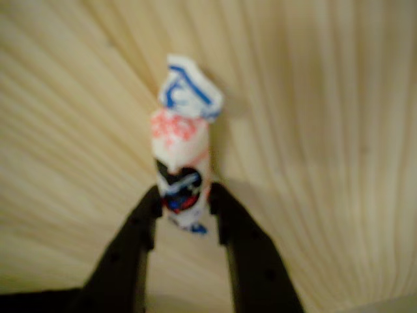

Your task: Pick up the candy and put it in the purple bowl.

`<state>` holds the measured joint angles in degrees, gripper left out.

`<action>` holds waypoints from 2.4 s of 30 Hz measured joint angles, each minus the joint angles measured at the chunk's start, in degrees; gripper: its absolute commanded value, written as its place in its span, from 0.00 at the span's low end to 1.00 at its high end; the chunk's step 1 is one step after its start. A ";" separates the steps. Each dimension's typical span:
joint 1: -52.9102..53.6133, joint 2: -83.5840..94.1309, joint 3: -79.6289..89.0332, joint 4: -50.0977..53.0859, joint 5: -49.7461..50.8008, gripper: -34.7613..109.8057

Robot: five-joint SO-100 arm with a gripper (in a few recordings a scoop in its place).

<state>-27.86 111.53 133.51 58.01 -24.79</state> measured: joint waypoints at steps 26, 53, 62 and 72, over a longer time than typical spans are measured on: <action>-33.05 22.06 -23.91 25.58 15.73 0.23; -45.88 -12.48 -44.56 11.16 13.54 0.23; -47.46 -21.97 -54.58 11.07 13.54 0.25; -49.39 -26.98 -60.82 11.07 13.54 0.26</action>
<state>-77.26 84.55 72.69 69.08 -11.25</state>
